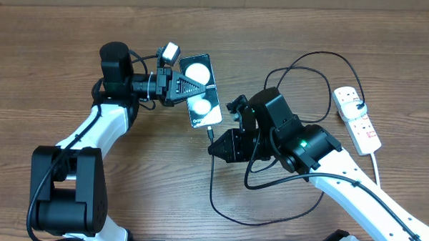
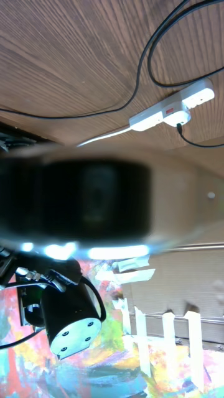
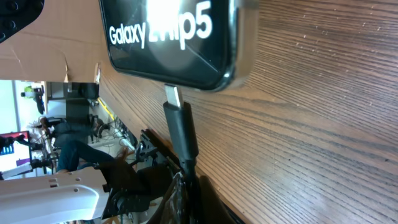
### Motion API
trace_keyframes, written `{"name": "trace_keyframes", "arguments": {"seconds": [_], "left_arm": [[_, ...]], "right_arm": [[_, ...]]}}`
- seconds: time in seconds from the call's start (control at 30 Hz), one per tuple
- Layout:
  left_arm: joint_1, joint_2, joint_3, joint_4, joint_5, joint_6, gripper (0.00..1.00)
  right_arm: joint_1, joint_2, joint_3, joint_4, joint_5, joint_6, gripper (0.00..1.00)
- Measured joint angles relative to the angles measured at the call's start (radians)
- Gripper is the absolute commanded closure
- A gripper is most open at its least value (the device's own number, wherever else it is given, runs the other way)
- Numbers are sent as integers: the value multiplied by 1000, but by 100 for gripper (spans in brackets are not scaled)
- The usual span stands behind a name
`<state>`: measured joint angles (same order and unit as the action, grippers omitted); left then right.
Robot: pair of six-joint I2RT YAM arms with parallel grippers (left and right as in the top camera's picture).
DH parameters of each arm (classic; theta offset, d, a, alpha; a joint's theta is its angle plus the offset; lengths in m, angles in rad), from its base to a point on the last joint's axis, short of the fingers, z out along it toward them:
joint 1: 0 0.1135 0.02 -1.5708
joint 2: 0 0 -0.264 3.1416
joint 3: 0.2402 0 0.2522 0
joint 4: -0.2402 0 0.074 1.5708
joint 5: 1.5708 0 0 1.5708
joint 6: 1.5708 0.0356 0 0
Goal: Plug charger to phone and switch on socket
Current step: 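Bring the USB-C plug to the phone's bottom port held by left gripper, then align the USB-C plug under the phone's bottom port with the right gripper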
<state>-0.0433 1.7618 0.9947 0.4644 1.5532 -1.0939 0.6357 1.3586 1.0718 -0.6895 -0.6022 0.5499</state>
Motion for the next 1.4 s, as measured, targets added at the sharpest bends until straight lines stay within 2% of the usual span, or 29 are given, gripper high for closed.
{"name": "trace_keyframes", "arguments": {"seconds": [1.4], "left_arm": [[0,0,0,0,-14,0,96]], "right_arm": [[-1,0,0,18,-1,23,96]]}}
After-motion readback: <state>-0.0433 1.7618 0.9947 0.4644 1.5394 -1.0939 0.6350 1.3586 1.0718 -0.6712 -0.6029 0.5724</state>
